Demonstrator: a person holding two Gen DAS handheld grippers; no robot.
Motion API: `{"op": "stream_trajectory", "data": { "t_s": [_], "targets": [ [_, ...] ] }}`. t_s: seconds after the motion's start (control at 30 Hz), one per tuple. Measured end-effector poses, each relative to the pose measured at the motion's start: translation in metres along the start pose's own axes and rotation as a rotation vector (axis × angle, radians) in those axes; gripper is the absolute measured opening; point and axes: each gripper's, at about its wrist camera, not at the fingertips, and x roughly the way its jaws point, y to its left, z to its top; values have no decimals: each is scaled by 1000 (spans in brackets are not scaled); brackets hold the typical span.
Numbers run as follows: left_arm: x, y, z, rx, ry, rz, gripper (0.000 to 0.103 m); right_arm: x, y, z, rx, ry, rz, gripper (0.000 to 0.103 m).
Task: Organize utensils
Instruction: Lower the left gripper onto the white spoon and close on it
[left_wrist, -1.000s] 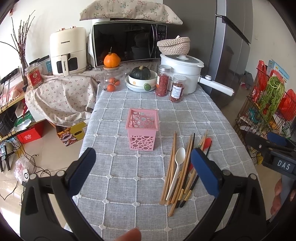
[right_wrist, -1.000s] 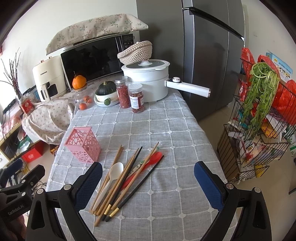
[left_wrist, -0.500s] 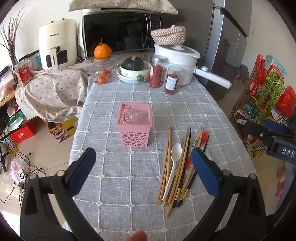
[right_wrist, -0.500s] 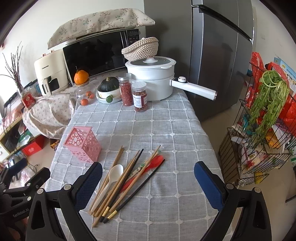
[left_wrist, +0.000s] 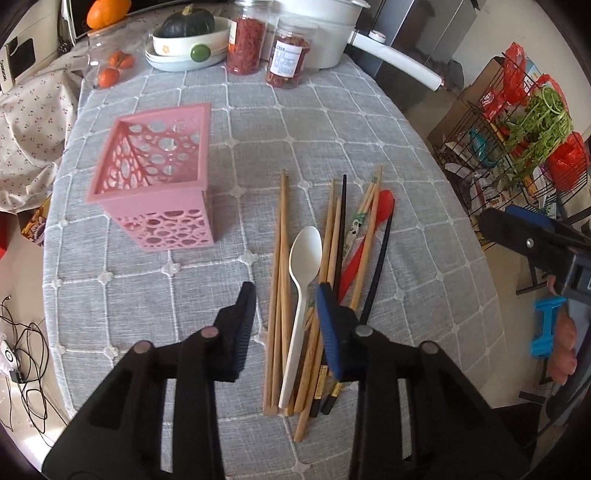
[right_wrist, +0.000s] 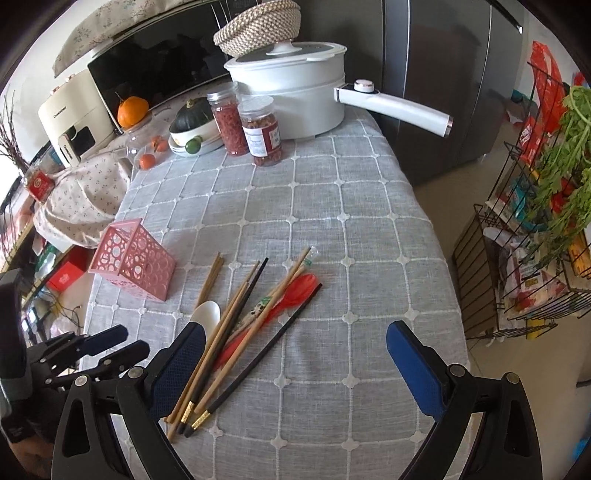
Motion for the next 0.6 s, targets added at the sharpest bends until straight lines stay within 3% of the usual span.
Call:
{"op": "stream_trajectory", "data": {
  "t_s": [0.17,0.27,0.37,0.6],
  "targets": [
    [25,-5,9,7,83,-46,17,25,-4,-3,34,111,54,80],
    [33,-6,13,-8,100,-50,17,39,-8,-5,68,165,72,71],
    [40,-8,18,-11,96,-50,17,45,-11,-7,91,187,74,70],
    [64,-5,23,1,112,30,16,48,-20,-10,112,198,55,70]
  ]
}}
